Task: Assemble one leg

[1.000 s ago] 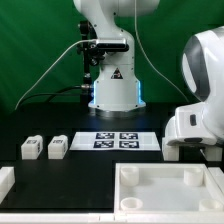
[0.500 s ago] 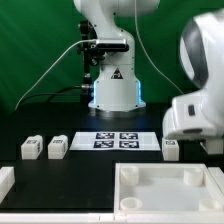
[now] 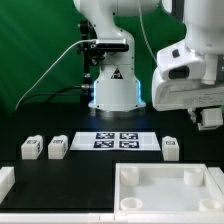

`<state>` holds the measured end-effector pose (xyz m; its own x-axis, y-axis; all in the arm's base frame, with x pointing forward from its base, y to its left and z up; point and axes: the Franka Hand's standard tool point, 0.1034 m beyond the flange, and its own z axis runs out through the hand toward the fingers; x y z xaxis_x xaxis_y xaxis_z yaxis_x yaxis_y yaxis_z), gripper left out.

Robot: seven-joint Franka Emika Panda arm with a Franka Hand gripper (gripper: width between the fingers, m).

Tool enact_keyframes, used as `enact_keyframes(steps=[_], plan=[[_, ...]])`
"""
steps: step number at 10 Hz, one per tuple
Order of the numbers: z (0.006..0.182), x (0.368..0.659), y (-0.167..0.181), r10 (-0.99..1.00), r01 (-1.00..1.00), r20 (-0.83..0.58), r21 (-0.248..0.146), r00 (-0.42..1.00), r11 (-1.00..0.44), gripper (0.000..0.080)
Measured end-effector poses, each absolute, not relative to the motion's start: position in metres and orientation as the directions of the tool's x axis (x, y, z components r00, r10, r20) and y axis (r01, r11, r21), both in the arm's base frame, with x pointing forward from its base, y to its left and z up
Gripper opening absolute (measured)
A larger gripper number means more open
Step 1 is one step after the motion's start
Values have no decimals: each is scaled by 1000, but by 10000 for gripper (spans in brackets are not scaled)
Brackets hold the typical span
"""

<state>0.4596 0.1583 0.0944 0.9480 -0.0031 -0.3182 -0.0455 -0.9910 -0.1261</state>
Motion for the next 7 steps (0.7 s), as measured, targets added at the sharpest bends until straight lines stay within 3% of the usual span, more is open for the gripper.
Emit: enact_keyframes(steps=[2, 4, 7], plan=[[97, 470, 151, 36, 15, -149, -141, 988, -990, 291], [124, 523, 98, 81, 86, 42, -133, 996, -987, 291], [130, 584, 84, 36, 74, 282, -127, 959, -989, 291]])
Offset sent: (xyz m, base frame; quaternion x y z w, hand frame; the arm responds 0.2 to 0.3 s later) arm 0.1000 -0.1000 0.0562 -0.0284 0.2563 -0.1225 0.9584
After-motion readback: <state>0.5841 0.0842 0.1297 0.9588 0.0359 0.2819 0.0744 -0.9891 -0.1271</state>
